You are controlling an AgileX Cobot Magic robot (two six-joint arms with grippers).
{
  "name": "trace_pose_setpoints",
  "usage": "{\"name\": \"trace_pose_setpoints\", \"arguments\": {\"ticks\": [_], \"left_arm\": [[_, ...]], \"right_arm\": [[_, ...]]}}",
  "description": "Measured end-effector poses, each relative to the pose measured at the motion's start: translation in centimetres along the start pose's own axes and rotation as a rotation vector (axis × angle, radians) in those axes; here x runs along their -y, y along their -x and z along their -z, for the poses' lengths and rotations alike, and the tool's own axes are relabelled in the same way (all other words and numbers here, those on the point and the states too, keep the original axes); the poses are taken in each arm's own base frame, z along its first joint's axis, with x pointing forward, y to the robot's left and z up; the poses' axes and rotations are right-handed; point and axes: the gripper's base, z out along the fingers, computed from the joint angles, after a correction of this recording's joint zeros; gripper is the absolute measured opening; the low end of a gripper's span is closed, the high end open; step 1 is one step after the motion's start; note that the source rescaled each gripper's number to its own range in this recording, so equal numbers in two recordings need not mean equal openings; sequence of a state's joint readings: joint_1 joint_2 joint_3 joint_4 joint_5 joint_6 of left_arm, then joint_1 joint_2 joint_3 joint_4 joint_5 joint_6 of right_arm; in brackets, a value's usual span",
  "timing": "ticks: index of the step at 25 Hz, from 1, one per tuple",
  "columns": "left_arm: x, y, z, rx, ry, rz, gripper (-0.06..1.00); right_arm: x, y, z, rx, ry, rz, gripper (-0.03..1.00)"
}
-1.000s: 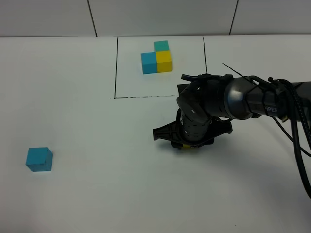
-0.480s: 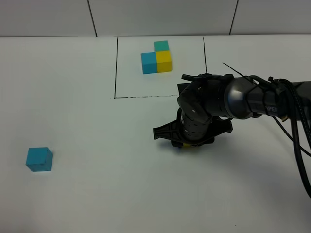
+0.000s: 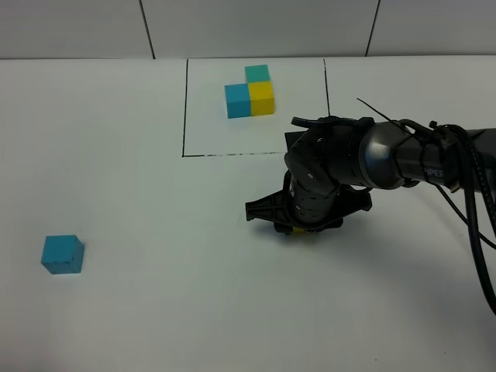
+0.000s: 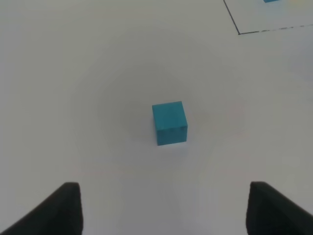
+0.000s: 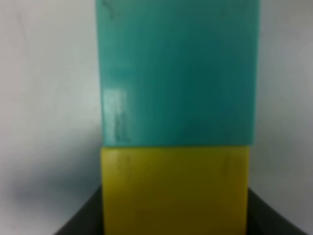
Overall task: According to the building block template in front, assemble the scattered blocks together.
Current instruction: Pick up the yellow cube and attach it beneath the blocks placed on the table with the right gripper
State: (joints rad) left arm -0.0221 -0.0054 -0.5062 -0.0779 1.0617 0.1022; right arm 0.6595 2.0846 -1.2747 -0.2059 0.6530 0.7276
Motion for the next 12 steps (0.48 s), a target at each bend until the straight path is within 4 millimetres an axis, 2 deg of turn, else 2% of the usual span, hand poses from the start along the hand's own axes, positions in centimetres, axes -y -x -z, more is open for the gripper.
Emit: {"name": "trace_pose_setpoints", "arguments": {"ticks": [12], "left_arm": [[0.00,0.00,0.00,0.000,0.000,0.000,0.75]], "right_arm": [[0.04,0.05,-0.03,-0.011,0.020,-0.059,0.02]]}}
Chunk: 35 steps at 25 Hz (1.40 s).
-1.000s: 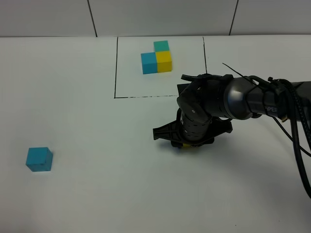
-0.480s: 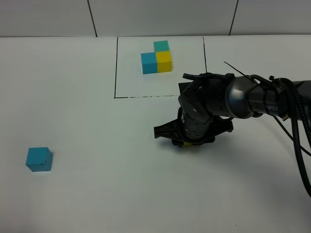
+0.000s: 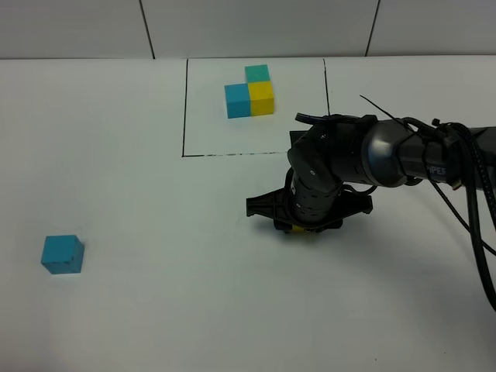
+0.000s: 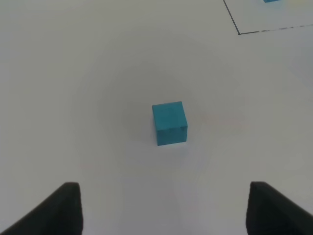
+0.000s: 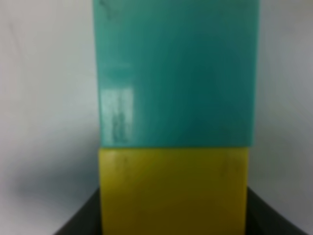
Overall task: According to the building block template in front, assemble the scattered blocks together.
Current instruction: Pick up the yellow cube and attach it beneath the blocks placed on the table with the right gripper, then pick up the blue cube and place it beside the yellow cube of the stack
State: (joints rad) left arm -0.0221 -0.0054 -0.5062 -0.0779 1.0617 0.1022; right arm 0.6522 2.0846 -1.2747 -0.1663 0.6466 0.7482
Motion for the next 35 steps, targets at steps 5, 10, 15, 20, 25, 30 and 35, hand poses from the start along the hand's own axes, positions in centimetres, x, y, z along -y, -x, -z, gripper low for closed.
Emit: {"name": "trace_pose_setpoints", "arguments": {"ticks": [5,10,15,20,25,30,35], "left_arm": [[0.0,0.0,0.0,0.000,0.000,0.000,0.75],[0.0,0.0,0.0,0.000,0.000,0.000,0.75],[0.0,0.0,0.0,0.000,0.000,0.000,0.75],[0.0,0.0,0.0,0.000,0.000,0.000,0.75],[0.0,0.0,0.0,0.000,0.000,0.000,0.75],[0.0,0.0,0.0,0.000,0.000,0.000,0.75],[0.0,0.0,0.0,0.000,0.000,0.000,0.75]], "right_arm": [[0.0,0.0,0.0,-0.002,0.002,-0.005,0.02],[0.0,0.0,0.0,-0.001,0.003,-0.002,0.02],[-0.1,0.0,0.0,0.002,0.013,-0.009,0.19],[-0.1,0.2,0.6,0.019,0.027,-0.010,0.75],[0.3,0.8,3.1,0.056,0.040,0.005,0.98],[1.9,1.6,5.7,0.086,0.027,0.021,1.00],[5.7,1.7,7.6,0.125,0.011,0.004,1.00]]}}
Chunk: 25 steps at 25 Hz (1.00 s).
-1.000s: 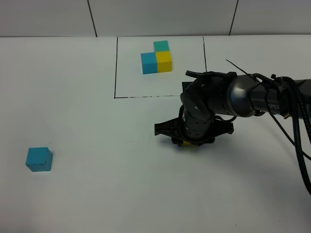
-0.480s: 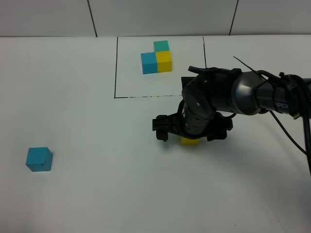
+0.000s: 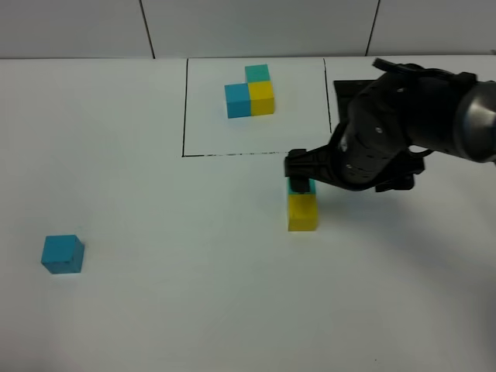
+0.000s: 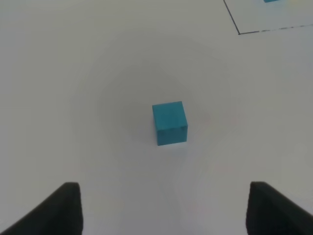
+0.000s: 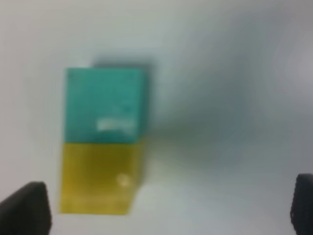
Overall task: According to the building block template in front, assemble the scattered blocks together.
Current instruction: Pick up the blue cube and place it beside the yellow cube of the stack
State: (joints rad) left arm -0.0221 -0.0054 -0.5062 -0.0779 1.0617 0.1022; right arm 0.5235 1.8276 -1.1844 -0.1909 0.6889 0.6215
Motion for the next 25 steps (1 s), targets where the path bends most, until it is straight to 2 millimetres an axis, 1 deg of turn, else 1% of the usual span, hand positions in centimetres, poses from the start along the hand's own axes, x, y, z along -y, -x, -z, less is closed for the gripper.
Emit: {"name": "trace_pose_setpoints", "arguments": {"ticks": [1,4,5,7,10,14,16,18,22,25], "left_arm": [[0.0,0.0,0.0,0.000,0.000,0.000,0.75],[0.0,0.0,0.0,0.000,0.000,0.000,0.75],[0.0,0.0,0.0,0.000,0.000,0.000,0.75],[0.0,0.0,0.0,0.000,0.000,0.000,0.75],[0.0,0.0,0.0,0.000,0.000,-0.001,0.75],[0.0,0.0,0.0,0.000,0.000,-0.001,0.75],[0.0,0.0,0.0,0.000,0.000,-0.001,0.75],[0.0,0.0,0.0,0.000,0.000,-0.001,0.75],[0.0,0.0,0.0,0.000,0.000,-0.001,0.75],[0.0,0.0,0.0,0.000,0.000,-0.001,0.75]], "right_arm": [[1.1,0.0,0.4,0.013,-0.007,0.002,1.00],[5.6,-0.1,1.6,0.035,-0.045,-0.012,1.00],[7.2,0.0,2.3,0.050,-0.057,-0.021,1.00],[10.4,-0.4,3.4,0.066,-0.089,-0.014,1.00],[14.7,-1.2,5.3,0.076,-0.125,-0.005,1.00],[18.8,-2.6,7.1,0.083,-0.137,-0.053,1.00],[19.8,-3.2,8.4,0.111,-0.132,-0.078,1.00],[20.1,-3.9,9.4,0.132,-0.133,-0.084,1.00],[19.8,-5.5,11.6,0.170,-0.140,-0.070,1.00],[19.4,-7.1,12.9,0.168,-0.140,-0.071,1.00]]}}
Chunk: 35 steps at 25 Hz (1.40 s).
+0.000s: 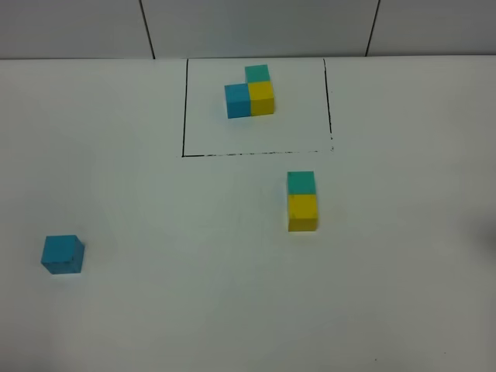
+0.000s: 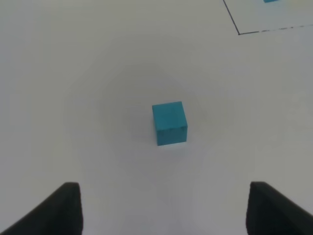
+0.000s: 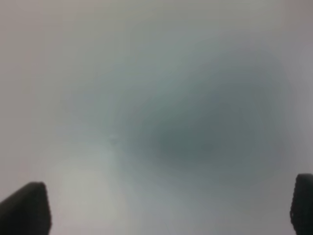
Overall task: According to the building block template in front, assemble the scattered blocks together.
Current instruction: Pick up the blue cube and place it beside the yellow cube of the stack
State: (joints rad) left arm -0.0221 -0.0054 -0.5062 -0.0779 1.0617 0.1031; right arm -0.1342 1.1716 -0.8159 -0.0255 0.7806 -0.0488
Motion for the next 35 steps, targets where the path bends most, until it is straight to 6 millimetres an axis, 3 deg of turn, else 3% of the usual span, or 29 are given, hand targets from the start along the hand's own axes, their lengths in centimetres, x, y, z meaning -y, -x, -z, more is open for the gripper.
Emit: {"name": "trace_pose_setpoints", "arguments": {"ticks": [6,11,20,29,35], "left_arm": [[0.0,0.0,0.0,0.000,0.000,0.000,0.75],[0.0,0.0,0.0,0.000,0.000,0.000,0.75],[0.0,0.0,0.0,0.000,0.000,0.000,0.75],[0.0,0.0,0.0,0.000,0.000,0.000,0.75],[0.0,0.0,0.0,0.000,0.000,0.000,0.75]], "right_arm": [[-0.1,-3.2,3.8,0.090,-0.006,-0.023,1.00],[-1.1,-6.7,5.0,0.075,0.008,0.022,1.00],[-1.2,-11.2,9.3,0.172,0.029,0.035,1.00],[-0.9,-14.6,11.9,0.309,0.059,0.034,1.00],[-1.1,-16.2,10.9,0.362,0.094,0.027,1.00]]}}
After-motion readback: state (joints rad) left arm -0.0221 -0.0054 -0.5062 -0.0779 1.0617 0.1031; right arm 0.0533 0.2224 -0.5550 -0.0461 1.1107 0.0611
